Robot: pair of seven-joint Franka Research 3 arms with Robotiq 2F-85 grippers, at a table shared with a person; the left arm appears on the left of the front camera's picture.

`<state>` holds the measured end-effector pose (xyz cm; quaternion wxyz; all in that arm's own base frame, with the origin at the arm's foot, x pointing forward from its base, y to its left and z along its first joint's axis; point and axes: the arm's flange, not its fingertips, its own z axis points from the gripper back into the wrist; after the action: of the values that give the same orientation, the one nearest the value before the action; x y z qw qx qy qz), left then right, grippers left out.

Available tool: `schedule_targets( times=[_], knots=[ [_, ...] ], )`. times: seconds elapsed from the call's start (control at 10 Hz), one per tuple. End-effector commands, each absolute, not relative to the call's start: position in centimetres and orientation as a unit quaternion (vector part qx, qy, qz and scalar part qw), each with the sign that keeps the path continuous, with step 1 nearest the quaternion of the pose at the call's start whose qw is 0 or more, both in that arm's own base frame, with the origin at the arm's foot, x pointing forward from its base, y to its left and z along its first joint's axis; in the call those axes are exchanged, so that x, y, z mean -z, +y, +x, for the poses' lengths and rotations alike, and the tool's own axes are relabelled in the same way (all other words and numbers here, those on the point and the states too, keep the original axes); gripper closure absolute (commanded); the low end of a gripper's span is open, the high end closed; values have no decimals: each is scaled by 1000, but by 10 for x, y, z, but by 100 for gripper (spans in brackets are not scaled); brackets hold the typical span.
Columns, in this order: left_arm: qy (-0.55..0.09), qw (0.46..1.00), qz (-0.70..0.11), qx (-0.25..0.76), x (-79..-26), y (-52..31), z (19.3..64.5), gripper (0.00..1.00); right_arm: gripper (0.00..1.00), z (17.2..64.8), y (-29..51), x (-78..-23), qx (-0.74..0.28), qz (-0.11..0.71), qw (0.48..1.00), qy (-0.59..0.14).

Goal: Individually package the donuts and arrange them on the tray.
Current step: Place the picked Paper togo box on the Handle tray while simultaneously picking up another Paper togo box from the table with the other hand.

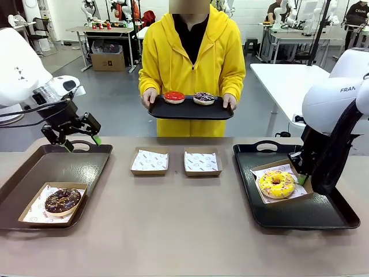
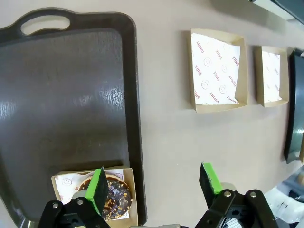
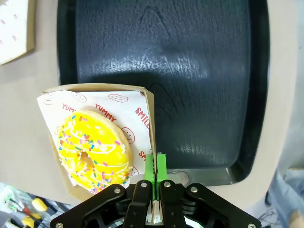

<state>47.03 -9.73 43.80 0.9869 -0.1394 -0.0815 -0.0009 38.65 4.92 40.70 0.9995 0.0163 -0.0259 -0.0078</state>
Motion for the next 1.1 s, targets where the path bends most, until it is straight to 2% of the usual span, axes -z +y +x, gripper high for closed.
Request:
schedule_targets(
  times=[0.0,0.3,0.6,1.0],
  knots=[
    [-52,994,-93,25,-444,-124,500,0,98,381,50,-409,29,-21,999,-21],
    [-30,998,-43,37,-448,-166,540,0,98,382,51,-405,45,-30,999,-10],
    [-33,999,-1,26,-430,-200,587,0,98,385,53,-394,38,-29,999,4],
    [-44,999,-29,15,-394,-215,604,0,98,395,50,-375,46,-30,998,2]
  ],
)
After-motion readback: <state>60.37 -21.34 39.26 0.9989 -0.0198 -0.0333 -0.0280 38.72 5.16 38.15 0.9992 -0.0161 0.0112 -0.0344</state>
